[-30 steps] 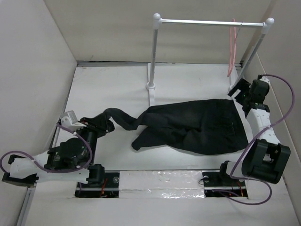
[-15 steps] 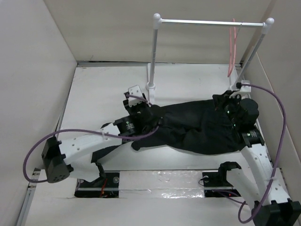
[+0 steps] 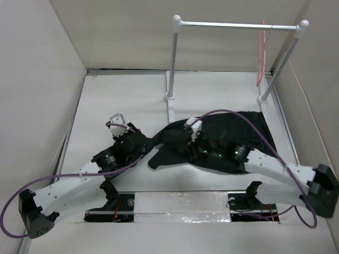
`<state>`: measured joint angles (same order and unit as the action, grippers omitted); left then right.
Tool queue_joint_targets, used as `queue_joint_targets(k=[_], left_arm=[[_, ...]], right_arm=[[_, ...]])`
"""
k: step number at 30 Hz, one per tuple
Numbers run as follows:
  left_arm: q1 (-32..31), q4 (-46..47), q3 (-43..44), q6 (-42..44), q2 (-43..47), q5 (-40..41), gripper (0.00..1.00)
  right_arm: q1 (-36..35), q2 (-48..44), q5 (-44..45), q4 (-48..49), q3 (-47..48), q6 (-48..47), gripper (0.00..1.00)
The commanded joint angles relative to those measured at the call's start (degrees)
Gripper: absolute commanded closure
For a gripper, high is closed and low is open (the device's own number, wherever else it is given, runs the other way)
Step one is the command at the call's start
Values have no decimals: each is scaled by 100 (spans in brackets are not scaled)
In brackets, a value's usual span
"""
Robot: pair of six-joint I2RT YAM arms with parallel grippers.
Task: Place the trousers on the hanger
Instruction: Flatten out the trousers at the center of the board.
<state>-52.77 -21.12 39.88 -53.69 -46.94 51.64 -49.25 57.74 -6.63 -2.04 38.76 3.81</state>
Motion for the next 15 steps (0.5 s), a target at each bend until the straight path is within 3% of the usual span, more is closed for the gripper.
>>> queue_joint_targets(k=[1, 8, 15], left_arm=[[30, -226, 518, -258, 342, 372, 68], [285, 548, 1575, 1580, 1151, 523, 67], [285, 530, 1532, 1599, 1450, 523, 66]], right_arm=[[-1029, 1044, 3, 933, 701, -958, 41], [-1963, 3330, 294, 1260, 2247, -1909, 18], [-2246, 4799, 470, 1180, 3453, -2368, 16]])
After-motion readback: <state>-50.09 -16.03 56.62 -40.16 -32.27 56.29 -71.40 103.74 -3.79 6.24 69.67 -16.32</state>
